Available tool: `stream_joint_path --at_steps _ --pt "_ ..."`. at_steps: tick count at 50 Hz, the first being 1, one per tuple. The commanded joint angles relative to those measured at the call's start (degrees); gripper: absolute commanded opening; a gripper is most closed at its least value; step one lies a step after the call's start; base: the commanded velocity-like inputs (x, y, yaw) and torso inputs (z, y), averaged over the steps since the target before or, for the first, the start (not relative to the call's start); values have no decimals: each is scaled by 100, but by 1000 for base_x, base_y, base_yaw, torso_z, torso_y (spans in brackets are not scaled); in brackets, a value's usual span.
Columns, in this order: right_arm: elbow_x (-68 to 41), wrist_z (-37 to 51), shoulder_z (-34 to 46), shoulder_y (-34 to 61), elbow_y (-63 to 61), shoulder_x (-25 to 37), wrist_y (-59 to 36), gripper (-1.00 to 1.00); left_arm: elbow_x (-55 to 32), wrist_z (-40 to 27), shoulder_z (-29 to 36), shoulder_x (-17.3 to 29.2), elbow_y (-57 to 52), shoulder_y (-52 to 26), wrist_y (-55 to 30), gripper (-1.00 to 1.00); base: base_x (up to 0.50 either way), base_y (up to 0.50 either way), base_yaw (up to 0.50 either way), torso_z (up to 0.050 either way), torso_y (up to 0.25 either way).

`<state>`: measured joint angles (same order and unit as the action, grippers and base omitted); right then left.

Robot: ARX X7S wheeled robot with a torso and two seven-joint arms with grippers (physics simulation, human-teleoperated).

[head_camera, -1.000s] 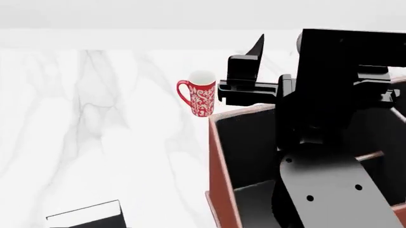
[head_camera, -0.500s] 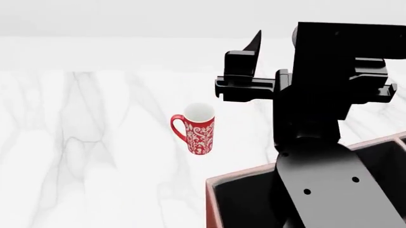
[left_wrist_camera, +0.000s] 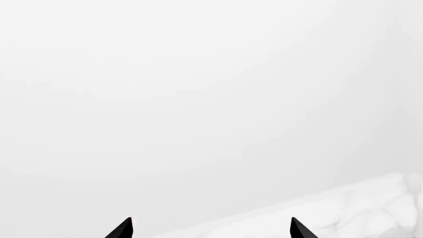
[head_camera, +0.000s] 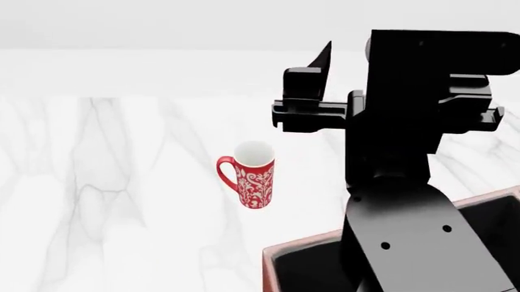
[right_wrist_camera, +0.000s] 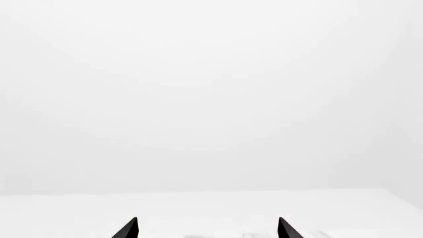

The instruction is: Pick up the book and place it in the right compartment of the caddy.

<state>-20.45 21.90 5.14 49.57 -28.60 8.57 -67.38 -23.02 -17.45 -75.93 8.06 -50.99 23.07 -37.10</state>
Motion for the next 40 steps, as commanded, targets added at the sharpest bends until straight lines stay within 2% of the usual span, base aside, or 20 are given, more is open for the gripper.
stream_joint_path --at_steps 1,10,13,17,19,21,23,31,37,40 --pt "-59 20 33 -9 -12 20 -16 100 28 2 26 -20 17 17 35 100 0 0 0 0 0" --pt "-220 87 -143 275 158 -79 -447 100 -40 11 -62 1 12 34 6 100 0 0 0 0 0" --pt "-567 -233 -161 424 98 -77 -718 100 -11 9 -19 -9 24 37 23 100 0 0 0 0 0" --pt "-1098 -665 63 927 -77 62 -1541 100 -3 -3 6 -3 29 23 24 100 0 0 0 0 0" --pt "-1495 -876 -201 1122 -63 -84 -2087 100 9 -2 21 -3 46 19 42 100 0 0 0 0 0" --pt "-2348 -889 -223 1284 19 38 -2253 100 7 3 23 -20 54 19 58 100 0 0 0 0 0" --pt "-4063 -10 6 1557 320 436 -2255 100 27 4 38 -27 74 24 74 100 0 0 0 0 0" --pt "-6188 540 864 1805 68 861 -2194 100 9 -2 36 -13 85 16 63 100 0 0 0 0 0" --pt "-8404 1194 1373 2012 -31 969 -1922 100 28 -3 44 -14 103 32 71 100 0 0 0 0 0" --pt "-8456 1254 1595 2008 -196 925 -1921 100 26 -6 51 -18 94 32 71 100 0 0 0 0 0"
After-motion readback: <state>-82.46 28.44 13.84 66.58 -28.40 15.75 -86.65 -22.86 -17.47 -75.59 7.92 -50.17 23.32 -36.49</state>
